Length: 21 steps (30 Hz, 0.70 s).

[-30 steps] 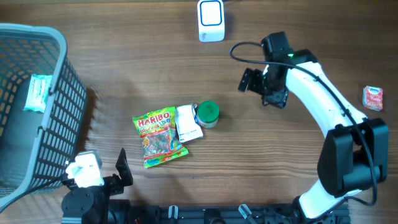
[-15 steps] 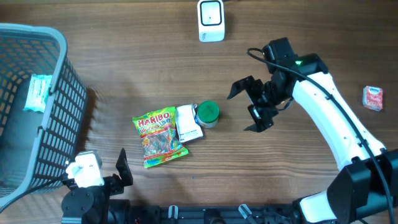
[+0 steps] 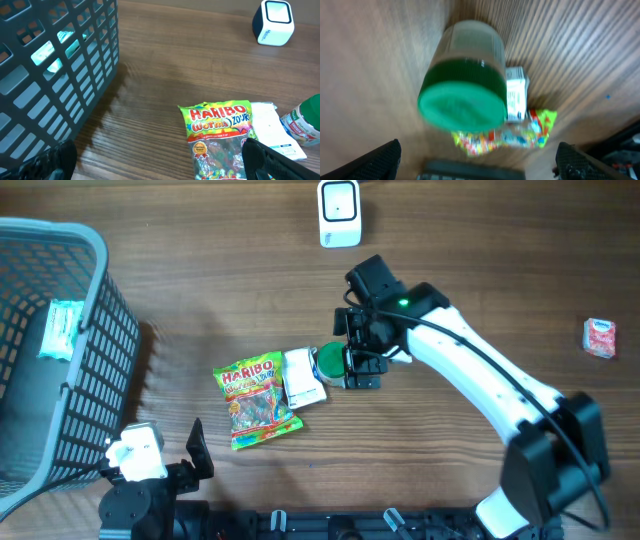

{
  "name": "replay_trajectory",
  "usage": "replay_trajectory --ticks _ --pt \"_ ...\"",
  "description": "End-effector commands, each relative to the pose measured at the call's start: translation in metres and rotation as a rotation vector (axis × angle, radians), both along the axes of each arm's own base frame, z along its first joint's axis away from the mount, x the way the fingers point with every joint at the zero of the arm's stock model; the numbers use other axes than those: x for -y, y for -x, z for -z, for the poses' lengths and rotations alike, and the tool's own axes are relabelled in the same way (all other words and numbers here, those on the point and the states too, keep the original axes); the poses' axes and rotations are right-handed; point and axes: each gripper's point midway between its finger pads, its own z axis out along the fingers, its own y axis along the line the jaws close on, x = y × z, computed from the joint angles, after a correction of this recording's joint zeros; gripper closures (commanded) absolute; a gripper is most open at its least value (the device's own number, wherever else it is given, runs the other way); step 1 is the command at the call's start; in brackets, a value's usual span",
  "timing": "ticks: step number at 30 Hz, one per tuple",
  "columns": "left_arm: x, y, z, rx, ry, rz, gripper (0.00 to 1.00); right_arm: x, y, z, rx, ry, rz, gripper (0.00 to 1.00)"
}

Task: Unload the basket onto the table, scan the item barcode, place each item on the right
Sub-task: 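Reach the right gripper to the green-lidded jar and grasp it, then lift the green jar and rotate it in the right gripper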

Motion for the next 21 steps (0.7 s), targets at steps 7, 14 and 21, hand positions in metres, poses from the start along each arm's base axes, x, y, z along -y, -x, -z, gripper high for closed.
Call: replay_trajectory --ticks 7,14,21 --pt "0.000 0.000 0.000 0.008 0.008 -0.003 0.00 -0.004 -0.008 0.071 -0.016 0.087 -0.168 0.09" --pt "0.000 0.000 0.000 0.008 0.008 -0.003 0.00 0.001 -0.022 0.065 0.216 0.108 -0.597 0.56" --pt "0.000 0.000 0.000 0.008 0.008 -0.003 0.00 0.012 -0.038 0.019 0.583 0.082 -1.259 0.49"
